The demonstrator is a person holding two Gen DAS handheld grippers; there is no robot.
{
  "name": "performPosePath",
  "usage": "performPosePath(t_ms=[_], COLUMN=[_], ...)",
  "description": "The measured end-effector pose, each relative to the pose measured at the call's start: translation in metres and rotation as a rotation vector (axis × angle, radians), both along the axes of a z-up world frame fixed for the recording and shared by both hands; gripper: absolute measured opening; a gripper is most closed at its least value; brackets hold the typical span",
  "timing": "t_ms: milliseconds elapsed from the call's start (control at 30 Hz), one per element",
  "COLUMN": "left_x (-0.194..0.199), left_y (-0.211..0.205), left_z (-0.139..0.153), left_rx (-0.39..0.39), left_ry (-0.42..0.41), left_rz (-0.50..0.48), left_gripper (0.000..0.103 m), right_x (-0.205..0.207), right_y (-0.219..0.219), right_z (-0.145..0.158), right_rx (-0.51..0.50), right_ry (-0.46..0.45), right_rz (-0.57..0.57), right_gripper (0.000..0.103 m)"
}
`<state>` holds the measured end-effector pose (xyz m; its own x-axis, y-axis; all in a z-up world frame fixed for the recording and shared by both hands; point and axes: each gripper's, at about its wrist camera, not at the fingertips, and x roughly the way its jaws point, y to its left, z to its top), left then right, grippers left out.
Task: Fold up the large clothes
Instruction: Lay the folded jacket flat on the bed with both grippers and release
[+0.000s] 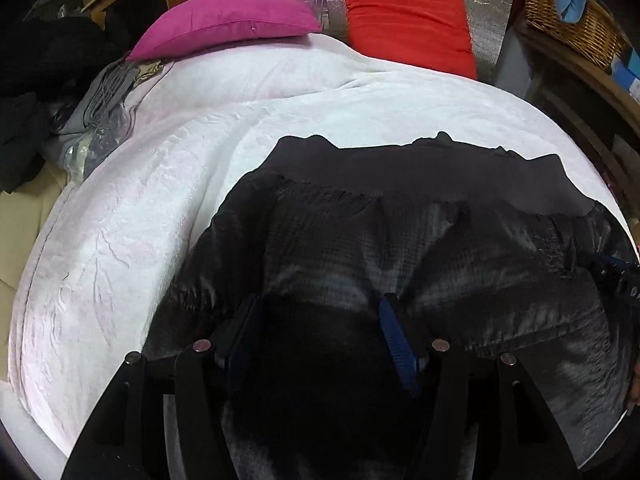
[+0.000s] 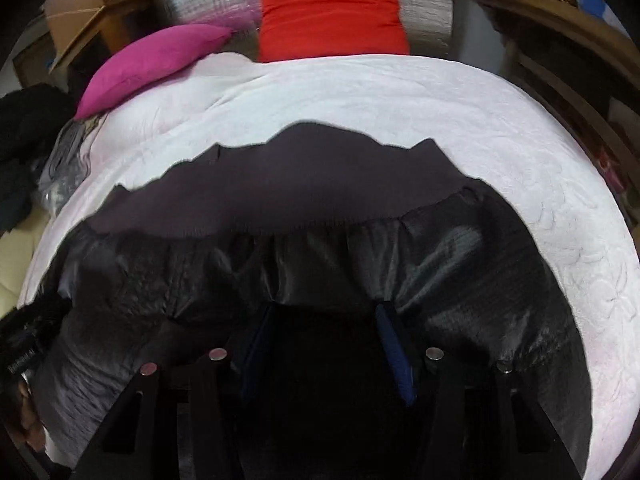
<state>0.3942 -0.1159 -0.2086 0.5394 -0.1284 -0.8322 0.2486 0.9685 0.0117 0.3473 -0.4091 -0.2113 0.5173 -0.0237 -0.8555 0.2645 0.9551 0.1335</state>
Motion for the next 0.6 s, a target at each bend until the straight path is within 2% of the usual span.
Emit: performPosePath(t_ms=[100, 233, 300, 367, 600], left_x=[-0.013, -0.038, -0.054, -0.07, -0.122], left_y=[0.006, 0.007, 0.009, 0.009, 0.018], left_z=[0.017, 0.033, 0.035, 0.035, 0.034], left_rx=[-0.068, -0.075, -0.102, -0.113, -0.09], left_ry=[-0.026, -0.084, -0.078, -0.079, -0.151], left_rz=[-0.021, -0.045, -0.062, -0.075, -0.06], left_gripper=[0.062, 0.065, 0.065, 0.065, 0.069], right_x=[-0.011, -0.035, -0.052, -0.068, -0.139], right_y=[0.0, 0.003, 0.01, 0.02, 0.045], right_z=[0.027, 0.056, 0.057, 0.058, 0.057], right_rx=[0.042, 0.093, 0.128, 0.099, 0.079], right_ry=[-0.087, -0.184, -0.182, -0.178, -0.216], right_rz=[0.012, 0.032, 0.041, 0.057, 0.06], right_gripper=[0.055, 0.055, 0.055, 0.055, 0.055])
